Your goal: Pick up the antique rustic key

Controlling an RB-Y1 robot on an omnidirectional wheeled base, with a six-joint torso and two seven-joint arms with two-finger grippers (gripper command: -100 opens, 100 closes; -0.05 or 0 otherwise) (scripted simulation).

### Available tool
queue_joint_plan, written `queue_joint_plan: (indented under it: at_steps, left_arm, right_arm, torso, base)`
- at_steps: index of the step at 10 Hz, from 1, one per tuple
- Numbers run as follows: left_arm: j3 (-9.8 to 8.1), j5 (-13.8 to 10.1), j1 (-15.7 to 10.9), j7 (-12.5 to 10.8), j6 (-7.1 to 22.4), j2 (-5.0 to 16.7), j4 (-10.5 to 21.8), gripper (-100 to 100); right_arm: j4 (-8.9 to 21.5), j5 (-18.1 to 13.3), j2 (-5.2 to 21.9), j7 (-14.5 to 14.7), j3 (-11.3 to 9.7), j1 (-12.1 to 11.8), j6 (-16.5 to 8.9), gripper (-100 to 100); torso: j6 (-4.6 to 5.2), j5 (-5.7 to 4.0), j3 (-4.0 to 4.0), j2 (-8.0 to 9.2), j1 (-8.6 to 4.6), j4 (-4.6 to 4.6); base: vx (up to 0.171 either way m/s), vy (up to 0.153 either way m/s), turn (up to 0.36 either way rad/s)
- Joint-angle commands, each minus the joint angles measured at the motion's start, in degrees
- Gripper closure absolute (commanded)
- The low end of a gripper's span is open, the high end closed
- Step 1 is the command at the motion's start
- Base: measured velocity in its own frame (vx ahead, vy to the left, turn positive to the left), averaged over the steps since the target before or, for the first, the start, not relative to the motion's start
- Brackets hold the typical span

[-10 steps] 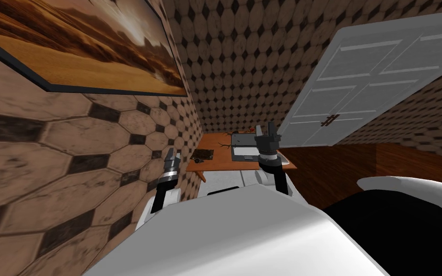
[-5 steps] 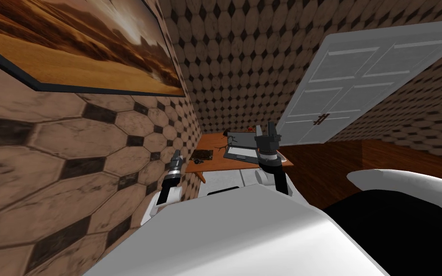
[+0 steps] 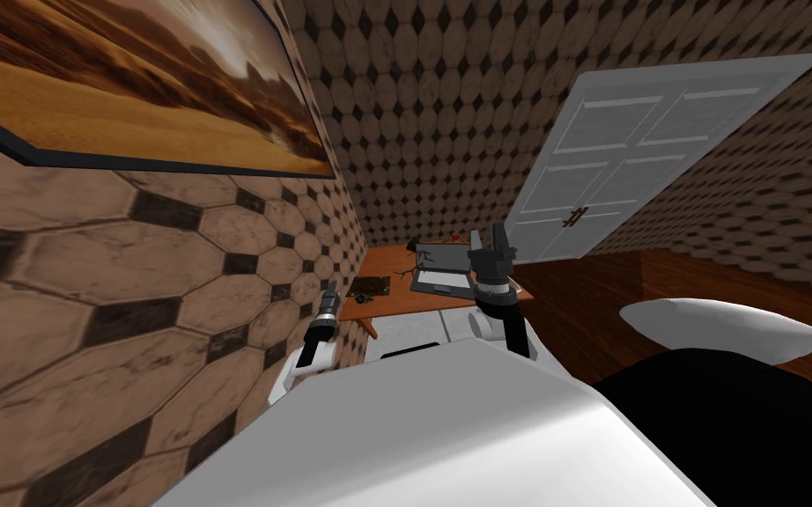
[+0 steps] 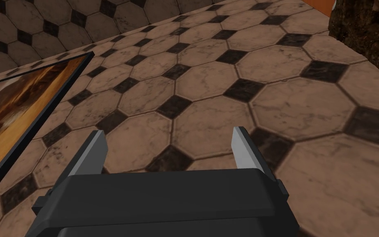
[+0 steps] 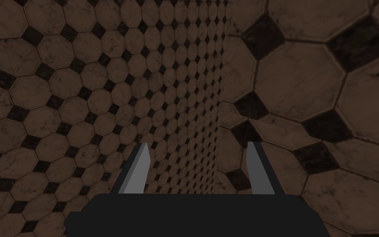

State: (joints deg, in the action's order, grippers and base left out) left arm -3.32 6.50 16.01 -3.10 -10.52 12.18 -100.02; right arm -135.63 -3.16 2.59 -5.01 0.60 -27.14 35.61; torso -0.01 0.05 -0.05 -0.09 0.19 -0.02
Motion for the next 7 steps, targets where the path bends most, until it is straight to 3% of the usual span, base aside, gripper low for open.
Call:
queue_joint_plan:
  at_steps: [1,5,7]
  left_arm:
    - [0.06,0.2,-0.7,0.2,1.0,0.4,1.9,-100]
    - [0.30,1.2,-3.1,0.9,3.2,1.4,7.4,-100]
    - [0.55,2.0,-5.5,1.7,5.4,2.3,11.7,-100]
  right_arm:
    - [0.0,0.0,0.0,0.0,0.0,0.0,0.0,0]
    - [0.0,0.0,0.0,0.0,0.0,0.0,0.0,0]
    - [0.0,0.0,0.0,0.0,0.0,0.0,0.0,0]
  torso:
    - [0.00,0.00,0.00,0.00,0.00,0.00]
    - [0.00,-0.01,0.01,0.02,-0.06,0.01]
    - [0.00,-0.01,0.01,0.01,-0.06,0.00]
  base:
    - [0.008,0.039,-0.063]
    - [0.004,0.032,-0.071]
    - [0.008,0.039,-0.134]
